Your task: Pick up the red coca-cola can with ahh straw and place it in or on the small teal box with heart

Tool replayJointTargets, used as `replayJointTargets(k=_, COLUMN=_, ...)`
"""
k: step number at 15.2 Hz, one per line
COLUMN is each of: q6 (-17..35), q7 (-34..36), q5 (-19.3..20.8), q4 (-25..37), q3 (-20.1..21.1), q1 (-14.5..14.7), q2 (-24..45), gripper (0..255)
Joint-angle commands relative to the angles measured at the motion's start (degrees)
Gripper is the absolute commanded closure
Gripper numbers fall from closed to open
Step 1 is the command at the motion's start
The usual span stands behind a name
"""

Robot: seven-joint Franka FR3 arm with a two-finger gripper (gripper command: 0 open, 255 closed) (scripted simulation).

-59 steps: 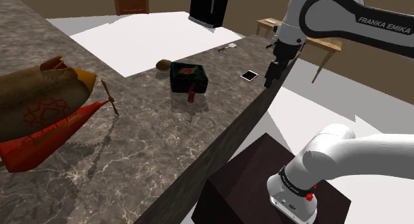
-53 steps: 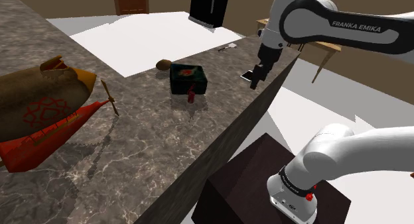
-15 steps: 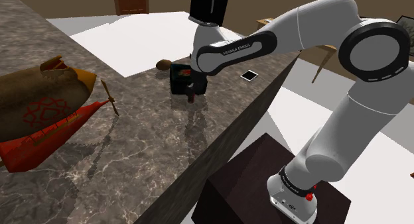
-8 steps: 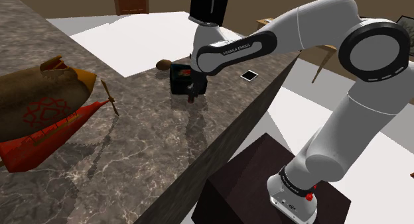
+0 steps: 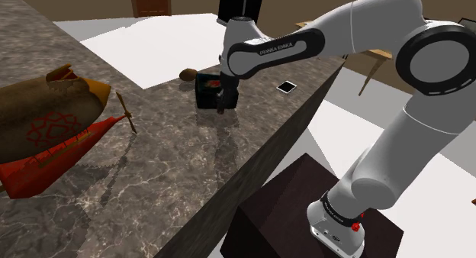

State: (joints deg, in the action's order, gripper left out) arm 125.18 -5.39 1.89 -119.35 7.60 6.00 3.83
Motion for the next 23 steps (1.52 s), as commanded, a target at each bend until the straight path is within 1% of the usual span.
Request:
replayJointTargets(k=1, q6=-1.4, q7=0.0, q5=-0.1, q4=0.8, q3=0.0, q1=0.0, q2=-0.6, gripper=255)
replayJointTargets(k=12, q6=-9.5, q7=-0.5, q5=-0.7, q4=6.2, q3=0.0, q1=0.0, q2=-3.3, gripper=255)
replayJointTargets(k=23, q6=-17.8, q7=-0.8, q5=-0.9, q4=13.1, q3=0.0, q1=0.0, q2=-4.7, gripper=255)
